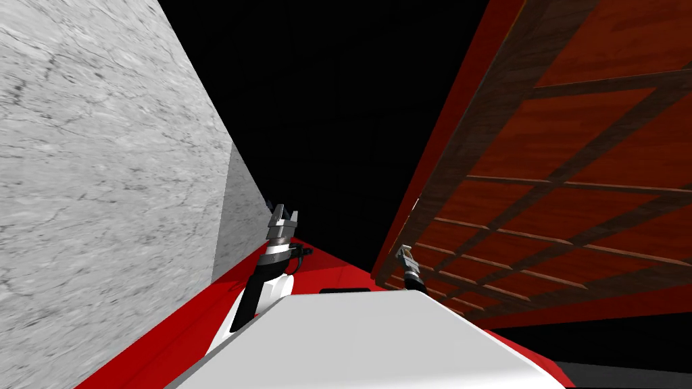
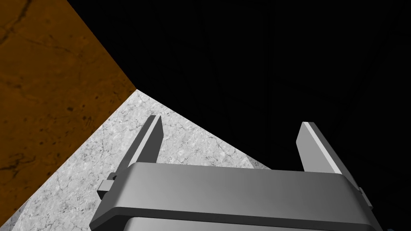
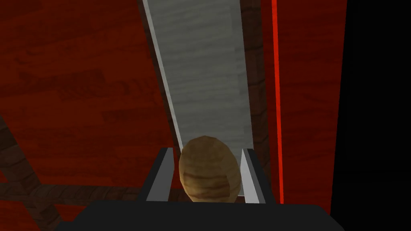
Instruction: Pull the door open
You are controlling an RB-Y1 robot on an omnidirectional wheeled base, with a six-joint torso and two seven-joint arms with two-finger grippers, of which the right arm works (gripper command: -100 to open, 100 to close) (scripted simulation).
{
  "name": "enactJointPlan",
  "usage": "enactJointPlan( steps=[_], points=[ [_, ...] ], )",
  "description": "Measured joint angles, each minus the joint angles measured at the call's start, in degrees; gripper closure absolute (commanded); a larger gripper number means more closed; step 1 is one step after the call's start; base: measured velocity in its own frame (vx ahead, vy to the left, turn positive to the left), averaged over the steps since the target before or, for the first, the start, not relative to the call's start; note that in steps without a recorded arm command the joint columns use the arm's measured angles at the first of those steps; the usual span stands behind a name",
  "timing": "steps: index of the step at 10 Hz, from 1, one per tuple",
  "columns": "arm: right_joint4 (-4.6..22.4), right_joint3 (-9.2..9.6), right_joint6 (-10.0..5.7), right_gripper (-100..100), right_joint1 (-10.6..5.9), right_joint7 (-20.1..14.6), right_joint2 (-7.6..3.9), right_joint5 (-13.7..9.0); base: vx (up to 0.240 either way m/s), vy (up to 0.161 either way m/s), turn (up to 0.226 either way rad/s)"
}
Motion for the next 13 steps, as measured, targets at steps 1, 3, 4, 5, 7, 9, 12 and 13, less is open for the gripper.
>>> enactJointPlan(
  steps=[1,3,4,5,7,9,12,13],
  points=[
    [-1.1,-0.03,1.25,100,0.63,-0.4,0.14,-1.4,-0.017,0.019,-0.059],
    [-1.6,-0.42,3.82,100,0.42,-0.8,0.46,-4.1,-0.019,0.013,-0.081],
    [-1.2,-0.65,5.36,100,-0.2,-0.8,0.62,-5.5,-0.009,0.006,0.028],
    [0.7,-0.19,5.37,100,-0.66,-1.8,0.02,-5.9,-0.009,0.009,-0.044],
    [-0.8,-0.33,8.22,100,0.33,-2.3,0.65,-8.7,-0.012,0.007,-0.068],
    [3.1,-0.19,9.18,100,-0.62,-4.5,-0.73,-10.7,-0.018,-0.017,-0.11],
    [1.3,0.37,9.47,-100,0.26,-2.8,-0.5,-12.2,-0.089,-0.03,0.102],
    [0.4,0.96,8.58,-100,0.73,-1.7,-0.45,-12.1,-0.129,-0.038,0.112]
  ],
)
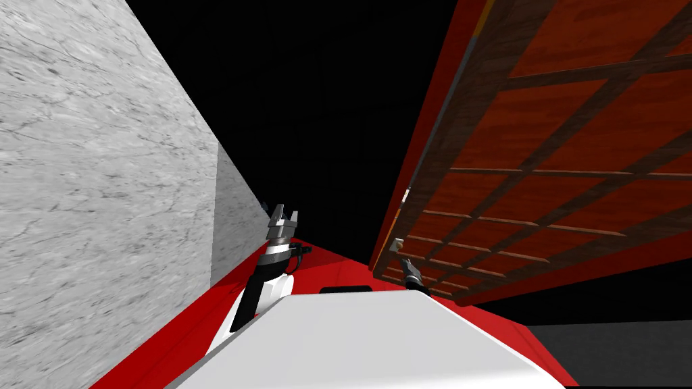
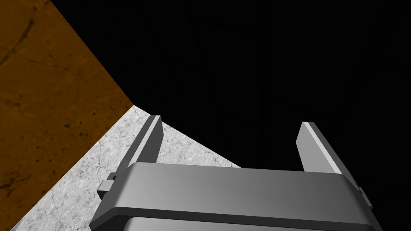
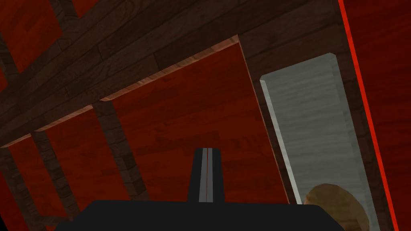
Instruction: Pull the door open
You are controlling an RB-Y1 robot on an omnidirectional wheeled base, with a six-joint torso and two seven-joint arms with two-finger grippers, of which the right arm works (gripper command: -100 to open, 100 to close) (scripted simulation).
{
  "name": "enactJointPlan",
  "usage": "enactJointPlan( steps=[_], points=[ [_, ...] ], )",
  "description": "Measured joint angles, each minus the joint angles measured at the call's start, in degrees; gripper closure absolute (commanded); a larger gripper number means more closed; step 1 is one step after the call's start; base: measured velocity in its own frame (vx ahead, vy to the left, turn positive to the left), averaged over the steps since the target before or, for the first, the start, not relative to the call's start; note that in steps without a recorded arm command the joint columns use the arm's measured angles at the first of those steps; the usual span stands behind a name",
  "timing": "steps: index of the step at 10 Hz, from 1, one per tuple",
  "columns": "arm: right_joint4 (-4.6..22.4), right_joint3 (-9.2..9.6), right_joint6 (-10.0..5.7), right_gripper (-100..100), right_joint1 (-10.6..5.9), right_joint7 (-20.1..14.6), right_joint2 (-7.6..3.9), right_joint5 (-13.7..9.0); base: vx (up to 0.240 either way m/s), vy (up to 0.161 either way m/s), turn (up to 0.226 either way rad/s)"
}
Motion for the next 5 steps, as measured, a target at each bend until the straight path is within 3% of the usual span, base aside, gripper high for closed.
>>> enactJointPlan(
  steps=[3,5],
  points=[
    [0.4,2.59,-3.99,-100,0.06,2.7,-0.15,0.7,-0.103,-0.025,0.093],
    [-1.1,3.92,-5.83,-100,0.72,5.3,-0.11,1.0,-0.085,-0.041,0.091]
  ],
)
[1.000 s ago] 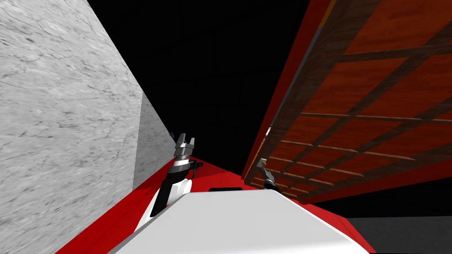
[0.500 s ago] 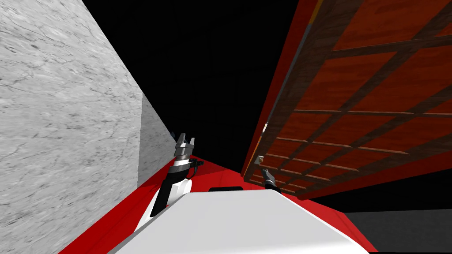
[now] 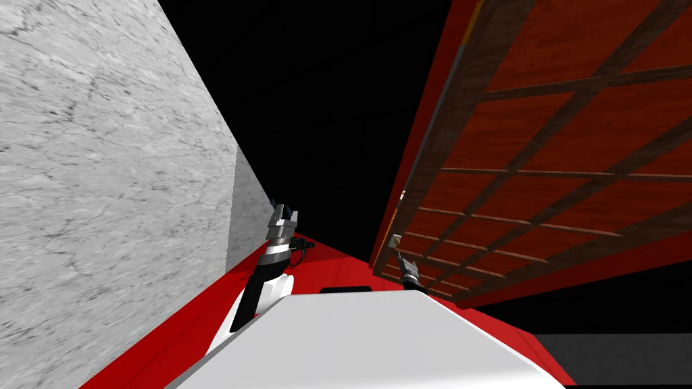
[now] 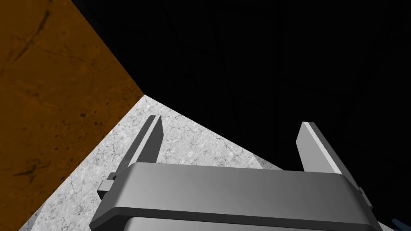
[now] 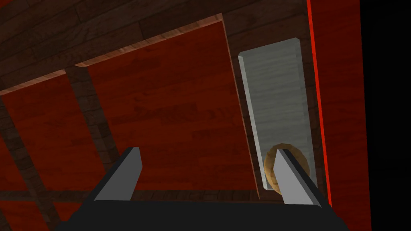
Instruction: Pull the door open
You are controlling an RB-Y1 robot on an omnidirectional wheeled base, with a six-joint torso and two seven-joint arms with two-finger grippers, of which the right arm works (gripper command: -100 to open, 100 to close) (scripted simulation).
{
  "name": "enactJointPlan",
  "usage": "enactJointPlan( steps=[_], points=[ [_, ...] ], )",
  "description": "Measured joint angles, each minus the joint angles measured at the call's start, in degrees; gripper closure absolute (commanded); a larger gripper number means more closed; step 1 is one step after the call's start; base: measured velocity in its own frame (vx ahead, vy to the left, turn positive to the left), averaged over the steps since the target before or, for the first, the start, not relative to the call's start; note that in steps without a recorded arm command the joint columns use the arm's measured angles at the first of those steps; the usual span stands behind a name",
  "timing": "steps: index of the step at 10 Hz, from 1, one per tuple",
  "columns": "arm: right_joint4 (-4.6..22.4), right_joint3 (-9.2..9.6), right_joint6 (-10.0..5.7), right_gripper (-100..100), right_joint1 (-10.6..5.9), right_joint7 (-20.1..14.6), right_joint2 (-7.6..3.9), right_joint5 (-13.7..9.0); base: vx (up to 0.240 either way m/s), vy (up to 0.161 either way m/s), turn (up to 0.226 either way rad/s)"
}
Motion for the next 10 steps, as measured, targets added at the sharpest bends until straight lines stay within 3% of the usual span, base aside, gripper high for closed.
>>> enactJointPlan(
  steps=[4,5,10],
  points=[
    [-3.4,2.82,-3.68,-100,1.53,5.6,0.07,0.6,-0.105,-0.021,0.114],
    [-2.7,3.79,-5.18,-100,1.29,6.5,-0.02,0.9,-0.091,-0.022,0.103],
    [-4.6,7.24,-10.28,-100,2.44,11.5,-0.16,1.7,-0.096,-0.02,0.086]
  ],
)
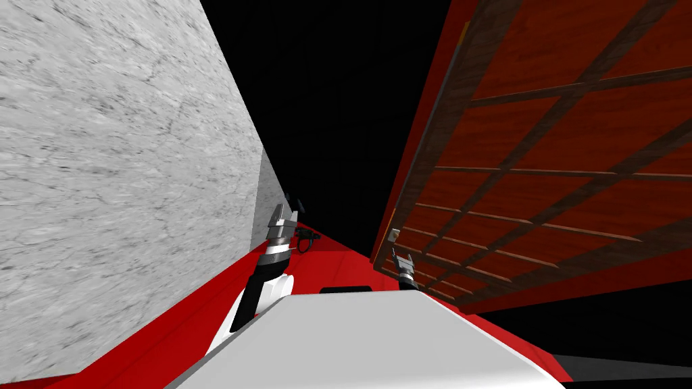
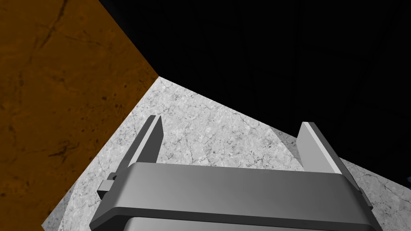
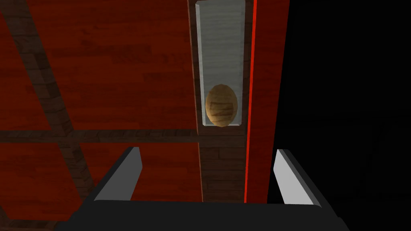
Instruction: Pull the door open
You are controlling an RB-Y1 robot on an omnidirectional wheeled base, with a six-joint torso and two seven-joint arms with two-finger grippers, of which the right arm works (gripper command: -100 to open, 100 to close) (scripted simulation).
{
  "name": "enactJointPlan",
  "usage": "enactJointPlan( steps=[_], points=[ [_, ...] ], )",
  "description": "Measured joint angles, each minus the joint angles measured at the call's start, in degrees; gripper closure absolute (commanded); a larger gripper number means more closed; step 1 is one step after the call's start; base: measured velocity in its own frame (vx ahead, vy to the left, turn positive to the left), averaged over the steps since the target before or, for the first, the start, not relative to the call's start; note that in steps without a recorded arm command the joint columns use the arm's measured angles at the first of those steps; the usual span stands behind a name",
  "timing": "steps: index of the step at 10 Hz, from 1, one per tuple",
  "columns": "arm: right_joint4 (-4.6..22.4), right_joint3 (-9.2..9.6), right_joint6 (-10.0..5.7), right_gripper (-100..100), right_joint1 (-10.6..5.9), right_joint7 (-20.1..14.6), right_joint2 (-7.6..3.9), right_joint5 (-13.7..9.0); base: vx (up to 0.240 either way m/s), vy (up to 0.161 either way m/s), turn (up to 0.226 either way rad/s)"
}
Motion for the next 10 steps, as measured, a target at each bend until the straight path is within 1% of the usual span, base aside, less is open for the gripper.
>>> enactJointPlan(
  steps=[2,3,4,6,7,8,9,10],
  points=[
    [-1.6,1.24,-1.58,-100,0.78,2.4,0.13,0.3,-0.076,0.001,0.046],
    [-1.6,1.32,-1.79,-100,0.81,2.6,0.14,0.3,0.108,-0.006,0.059],
    [-0.7,1.05,-1.94,-100,0.55,1.8,-0.58,0.2,0.179,-0.027,0.067],
    [0.3,0.6,-2.34,-100,0.53,0.2,-1.74,0.1,0.203,-0.028,0.072],
    [0.5,0.32,-2.5,-100,0.78,-0.5,-2.38,0.0,0.227,-0.007,0.066],
    [1.3,0.03,-2.78,-100,0.62,-1.5,-3.11,-0.1,0.225,-0.044,0.055],
    [1.8,-0.48,-2.68,-100,0.54,-2.6,-4.2,-0.3,0.207,-0.044,0.095],
    [2.4,-0.83,-2.71,-100,0.43,-3.7,-5.07,-0.4,0.089,-0.017,0.023]
  ],
)
